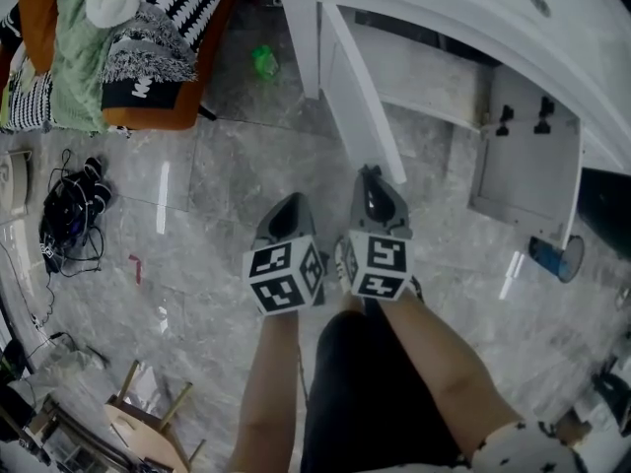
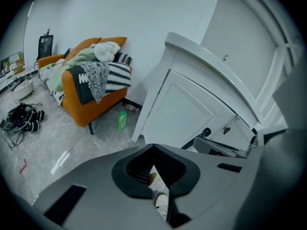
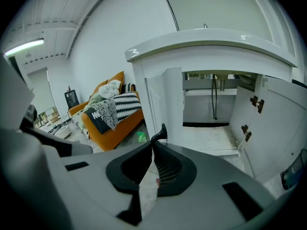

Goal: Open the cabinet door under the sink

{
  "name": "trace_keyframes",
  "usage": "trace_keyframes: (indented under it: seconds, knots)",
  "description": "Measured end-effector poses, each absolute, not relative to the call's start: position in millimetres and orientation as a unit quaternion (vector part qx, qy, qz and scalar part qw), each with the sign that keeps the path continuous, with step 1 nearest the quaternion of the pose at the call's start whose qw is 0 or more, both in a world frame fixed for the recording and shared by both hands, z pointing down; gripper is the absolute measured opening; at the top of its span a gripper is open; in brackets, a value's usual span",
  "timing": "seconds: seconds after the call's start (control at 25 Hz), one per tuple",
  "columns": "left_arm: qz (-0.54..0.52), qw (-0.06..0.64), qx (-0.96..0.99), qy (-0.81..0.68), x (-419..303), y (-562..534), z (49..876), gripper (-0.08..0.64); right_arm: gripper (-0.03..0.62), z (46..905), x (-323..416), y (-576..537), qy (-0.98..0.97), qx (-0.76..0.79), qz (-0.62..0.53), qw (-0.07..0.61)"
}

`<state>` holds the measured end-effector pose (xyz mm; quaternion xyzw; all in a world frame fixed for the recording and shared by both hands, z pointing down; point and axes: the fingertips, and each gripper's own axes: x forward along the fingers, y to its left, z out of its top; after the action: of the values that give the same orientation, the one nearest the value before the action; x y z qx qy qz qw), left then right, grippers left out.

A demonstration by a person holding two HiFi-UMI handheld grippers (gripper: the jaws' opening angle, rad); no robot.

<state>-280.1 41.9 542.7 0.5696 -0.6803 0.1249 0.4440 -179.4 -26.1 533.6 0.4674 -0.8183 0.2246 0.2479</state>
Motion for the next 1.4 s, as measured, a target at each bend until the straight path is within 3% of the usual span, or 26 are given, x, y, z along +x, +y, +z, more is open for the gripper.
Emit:
trace_keyframes:
  seconds: [0.72,1.4]
  knots:
    - [0.111,0.447,0.522,-0.717,-332,79,540,0.005,0.008,521,-265,4,-0.865,0.383,0.207,0.251]
    - [0.114,0.451,0.517,-0.719,-322,84,541,0.005,0.008,520,-262,27,-0.877,0.34,0.224,0.256]
